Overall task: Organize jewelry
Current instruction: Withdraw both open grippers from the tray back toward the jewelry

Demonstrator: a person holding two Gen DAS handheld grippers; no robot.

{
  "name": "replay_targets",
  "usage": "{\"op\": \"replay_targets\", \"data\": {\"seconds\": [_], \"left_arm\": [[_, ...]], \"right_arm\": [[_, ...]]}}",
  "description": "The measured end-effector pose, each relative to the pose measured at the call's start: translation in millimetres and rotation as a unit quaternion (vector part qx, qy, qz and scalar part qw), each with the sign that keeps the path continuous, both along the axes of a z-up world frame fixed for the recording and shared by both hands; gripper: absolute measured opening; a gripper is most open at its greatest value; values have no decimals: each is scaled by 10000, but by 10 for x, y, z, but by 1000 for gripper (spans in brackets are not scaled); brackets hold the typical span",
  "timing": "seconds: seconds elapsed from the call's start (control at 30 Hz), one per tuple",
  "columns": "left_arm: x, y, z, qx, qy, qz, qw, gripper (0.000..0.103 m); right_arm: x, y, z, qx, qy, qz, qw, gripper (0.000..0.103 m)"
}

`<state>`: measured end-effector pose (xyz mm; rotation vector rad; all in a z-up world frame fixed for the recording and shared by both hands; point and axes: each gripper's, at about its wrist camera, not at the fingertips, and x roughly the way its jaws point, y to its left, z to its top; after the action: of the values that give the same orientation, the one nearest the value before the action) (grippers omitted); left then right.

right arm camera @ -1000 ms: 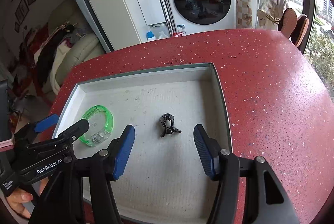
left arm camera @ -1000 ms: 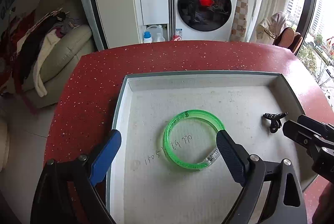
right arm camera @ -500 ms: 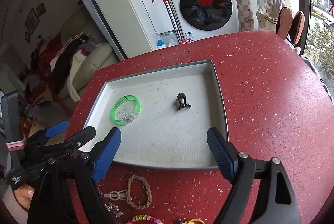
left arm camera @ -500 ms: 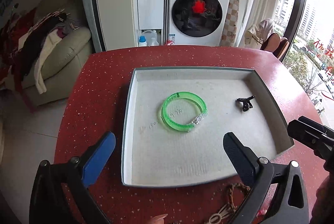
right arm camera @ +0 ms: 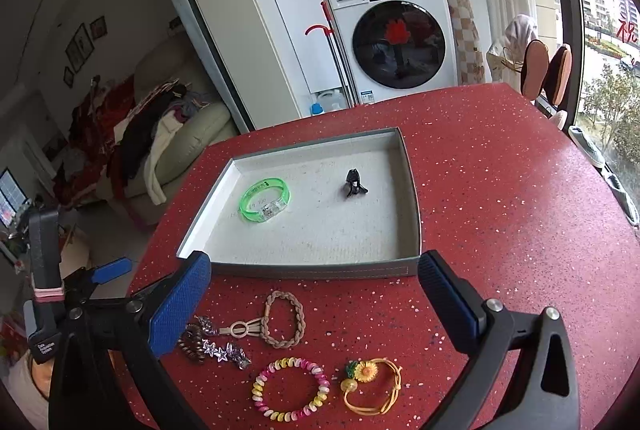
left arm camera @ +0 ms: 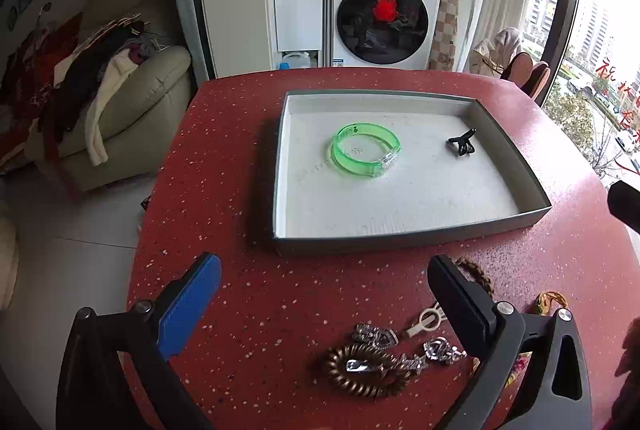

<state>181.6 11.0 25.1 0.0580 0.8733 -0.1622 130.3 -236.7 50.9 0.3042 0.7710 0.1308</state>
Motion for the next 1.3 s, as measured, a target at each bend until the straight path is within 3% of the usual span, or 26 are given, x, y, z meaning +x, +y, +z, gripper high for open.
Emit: {"op": "replay_targets", "data": {"seconds": [0.4,0.7,0.97,1.17,1.23,1.3], "left_arm": [[-377,285,-396,-140,512,373,9979,103],[-479,285,-555,-302,810,540,9948,103],[-494,253,-579,-310,793,664,9942,103],[-479,249,-587,-322,805,739,9935,103],[-462,236,-602,-312,849,754,9930,103],[-457,223,-612,-306,872,786,9926,103]], "right_arm": [[-477,-12,-496,20,952,16,9955,103],[-738,-29,-675,-279,1180,-161,9925,103],[-740,-192,-739,-237,1302,-504,9899,103],[-614,-296,-779,-123,1349,-684,9884,91],[-546,-285,-806,-190,1382,-650,9881,84],[-482,-259,-854,-298,1460,-601,9870,71]]}}
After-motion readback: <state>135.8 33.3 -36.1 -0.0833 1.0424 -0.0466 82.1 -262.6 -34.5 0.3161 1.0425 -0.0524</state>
